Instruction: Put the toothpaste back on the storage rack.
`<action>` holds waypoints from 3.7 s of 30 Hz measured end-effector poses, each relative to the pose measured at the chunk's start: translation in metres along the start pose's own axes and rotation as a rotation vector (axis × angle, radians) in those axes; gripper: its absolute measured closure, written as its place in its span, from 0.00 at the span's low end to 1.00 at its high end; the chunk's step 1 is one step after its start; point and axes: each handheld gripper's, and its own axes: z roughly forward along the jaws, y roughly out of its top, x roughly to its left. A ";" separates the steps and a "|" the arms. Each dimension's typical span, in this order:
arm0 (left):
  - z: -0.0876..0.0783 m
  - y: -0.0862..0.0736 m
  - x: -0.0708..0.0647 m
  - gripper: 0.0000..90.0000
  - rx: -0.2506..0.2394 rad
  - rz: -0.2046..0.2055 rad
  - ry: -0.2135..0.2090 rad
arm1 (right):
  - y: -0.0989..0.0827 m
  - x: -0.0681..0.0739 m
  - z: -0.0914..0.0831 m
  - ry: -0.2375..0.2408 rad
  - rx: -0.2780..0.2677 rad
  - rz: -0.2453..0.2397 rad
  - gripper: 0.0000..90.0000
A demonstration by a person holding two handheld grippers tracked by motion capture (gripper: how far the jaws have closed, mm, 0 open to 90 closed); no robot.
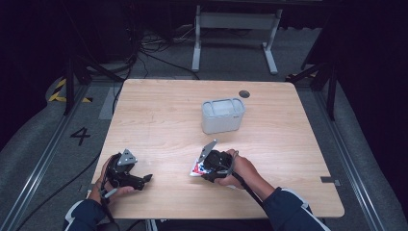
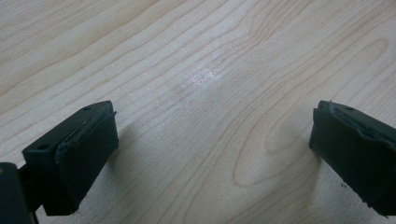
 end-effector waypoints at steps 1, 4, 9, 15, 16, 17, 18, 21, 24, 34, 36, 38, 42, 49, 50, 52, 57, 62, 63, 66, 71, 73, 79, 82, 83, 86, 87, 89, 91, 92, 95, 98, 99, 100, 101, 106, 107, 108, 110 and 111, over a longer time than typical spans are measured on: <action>0.000 0.000 0.000 0.02 -0.001 -0.004 0.000 | -0.001 0.000 -0.001 0.002 -0.003 -0.003 0.70; 0.000 0.000 -0.001 0.02 0.000 -0.010 -0.002 | -0.002 0.000 -0.003 0.004 -0.019 -0.005 0.71; 0.000 0.000 -0.001 0.02 -0.001 -0.010 -0.003 | -0.006 -0.002 -0.013 0.005 -0.062 0.006 0.71; 0.000 0.000 -0.001 0.02 0.000 -0.010 -0.003 | -0.013 -0.003 -0.023 -0.011 -0.121 0.001 0.71; 0.000 0.000 -0.001 0.02 0.000 -0.009 -0.003 | -0.015 -0.004 -0.025 -0.016 -0.132 0.003 0.71; 0.000 0.000 0.000 0.02 0.000 0.000 0.000 | -0.017 -0.005 -0.028 -0.020 -0.144 0.005 0.71; 0.000 0.000 -0.001 0.02 -0.001 -0.010 -0.003 | -0.019 -0.006 -0.030 -0.019 -0.155 0.008 0.71; 0.000 0.000 0.000 0.02 -0.001 -0.005 -0.002 | -0.023 -0.009 -0.036 -0.021 -0.178 0.012 0.72; 0.000 0.000 -0.001 0.02 0.001 -0.010 -0.002 | -0.027 -0.013 -0.044 -0.029 -0.211 0.023 0.72; 0.000 0.000 0.000 0.02 -0.002 -0.007 -0.002 | -0.032 -0.020 -0.062 -0.065 -0.258 0.036 0.72; 0.000 0.000 0.000 0.02 -0.001 0.000 0.000 | -0.032 -0.022 -0.066 -0.074 -0.269 0.039 0.72; 0.000 0.000 0.000 0.02 -0.001 -0.004 -0.001 | -0.032 -0.024 -0.071 -0.082 -0.276 0.039 0.72; 0.000 0.000 0.000 0.02 0.001 0.001 0.001 | -0.033 -0.028 -0.081 -0.096 -0.292 0.042 0.72; 0.000 0.000 0.000 0.02 0.000 -0.002 0.000 | -0.033 -0.034 -0.092 -0.114 -0.315 0.050 0.72; 0.000 0.000 0.000 0.02 -0.001 0.000 0.000 | -0.033 -0.034 -0.093 -0.115 -0.320 0.051 0.72; 0.000 0.000 0.000 0.02 0.000 0.000 0.001 | -0.032 -0.035 -0.094 -0.117 -0.328 0.055 0.72; 0.000 0.000 -0.001 0.02 -0.001 -0.010 -0.003 | -0.030 -0.038 -0.097 -0.128 -0.338 0.054 0.72; 0.000 0.000 -0.001 0.02 0.000 -0.009 -0.003 | -0.028 -0.041 -0.100 -0.141 -0.354 0.060 0.72; 0.000 0.000 0.000 0.02 -0.002 -0.002 -0.001 | -0.028 -0.042 -0.101 -0.144 -0.358 0.064 0.72; 0.000 0.000 0.000 0.02 0.000 -0.007 -0.001 | -0.028 -0.043 -0.103 -0.146 -0.369 0.070 0.72; 0.000 0.000 0.000 0.02 0.000 0.000 0.001 | -0.027 -0.049 -0.107 -0.157 -0.389 0.087 0.71; 0.000 0.000 0.000 0.02 -0.001 -0.001 -0.001 | -0.027 -0.050 -0.108 -0.160 -0.401 0.094 0.71; 0.000 0.000 0.000 0.02 0.000 0.001 0.001 | -0.027 -0.059 -0.116 -0.191 -0.426 0.115 0.71; 0.000 0.000 0.000 0.02 0.000 -0.003 0.000 | -0.025 -0.061 -0.117 -0.194 -0.434 0.119 0.71; 0.000 0.000 0.000 0.02 -0.002 -0.005 -0.002 | -0.024 -0.062 -0.118 -0.193 -0.440 0.117 0.71; 0.000 0.000 0.000 0.02 -0.001 0.000 0.000 | -0.022 -0.063 -0.119 -0.195 -0.446 0.117 0.71; 0.000 0.000 0.000 0.02 0.001 -0.001 0.000 | -0.021 -0.064 -0.119 -0.198 -0.449 0.118 0.71; 0.000 0.000 0.000 0.02 0.000 0.000 -0.001 | -0.018 -0.065 -0.120 -0.203 -0.454 0.113 0.71; 0.000 0.000 0.000 0.02 0.000 -0.001 0.000 | -0.015 -0.067 -0.124 -0.201 -0.472 0.114 0.71; 0.000 0.000 0.000 0.02 0.001 0.000 0.000 | -0.014 -0.068 -0.125 -0.204 -0.476 0.116 0.71; 0.000 0.000 0.000 0.02 0.000 -0.001 0.000 | -0.011 -0.071 -0.130 -0.214 -0.490 0.116 0.71; 0.000 0.000 0.000 0.02 0.000 -0.001 0.000 | -0.008 -0.075 -0.134 -0.219 -0.506 0.122 0.71; 0.000 0.000 0.000 0.02 -0.001 0.000 -0.001 | -0.008 -0.075 -0.134 -0.219 -0.506 0.122 0.71; 0.000 0.000 0.000 0.02 0.000 0.000 0.000 | -0.007 -0.079 -0.136 -0.220 -0.516 0.131 0.71; 0.000 0.000 0.000 0.02 0.000 0.000 0.000 | -0.007 -0.079 -0.136 -0.220 -0.516 0.131 0.71; 0.000 0.000 -0.001 0.02 -0.001 -0.010 -0.004 | -0.003 -0.088 -0.142 -0.245 -0.535 0.148 0.71; 0.000 0.000 0.000 0.02 -0.002 0.000 -0.001 | -0.002 -0.090 -0.143 -0.245 -0.542 0.154 0.71; 0.000 0.000 0.000 0.02 0.000 0.000 0.000 | -0.002 -0.092 -0.144 -0.247 -0.545 0.153 0.71; 0.000 0.000 0.000 0.02 -0.001 -0.001 -0.001 | 0.001 -0.095 -0.145 -0.253 -0.551 0.162 0.71; 0.000 0.000 0.000 0.02 -0.001 0.000 -0.001 | 0.003 -0.097 -0.145 -0.257 -0.545 0.161 0.71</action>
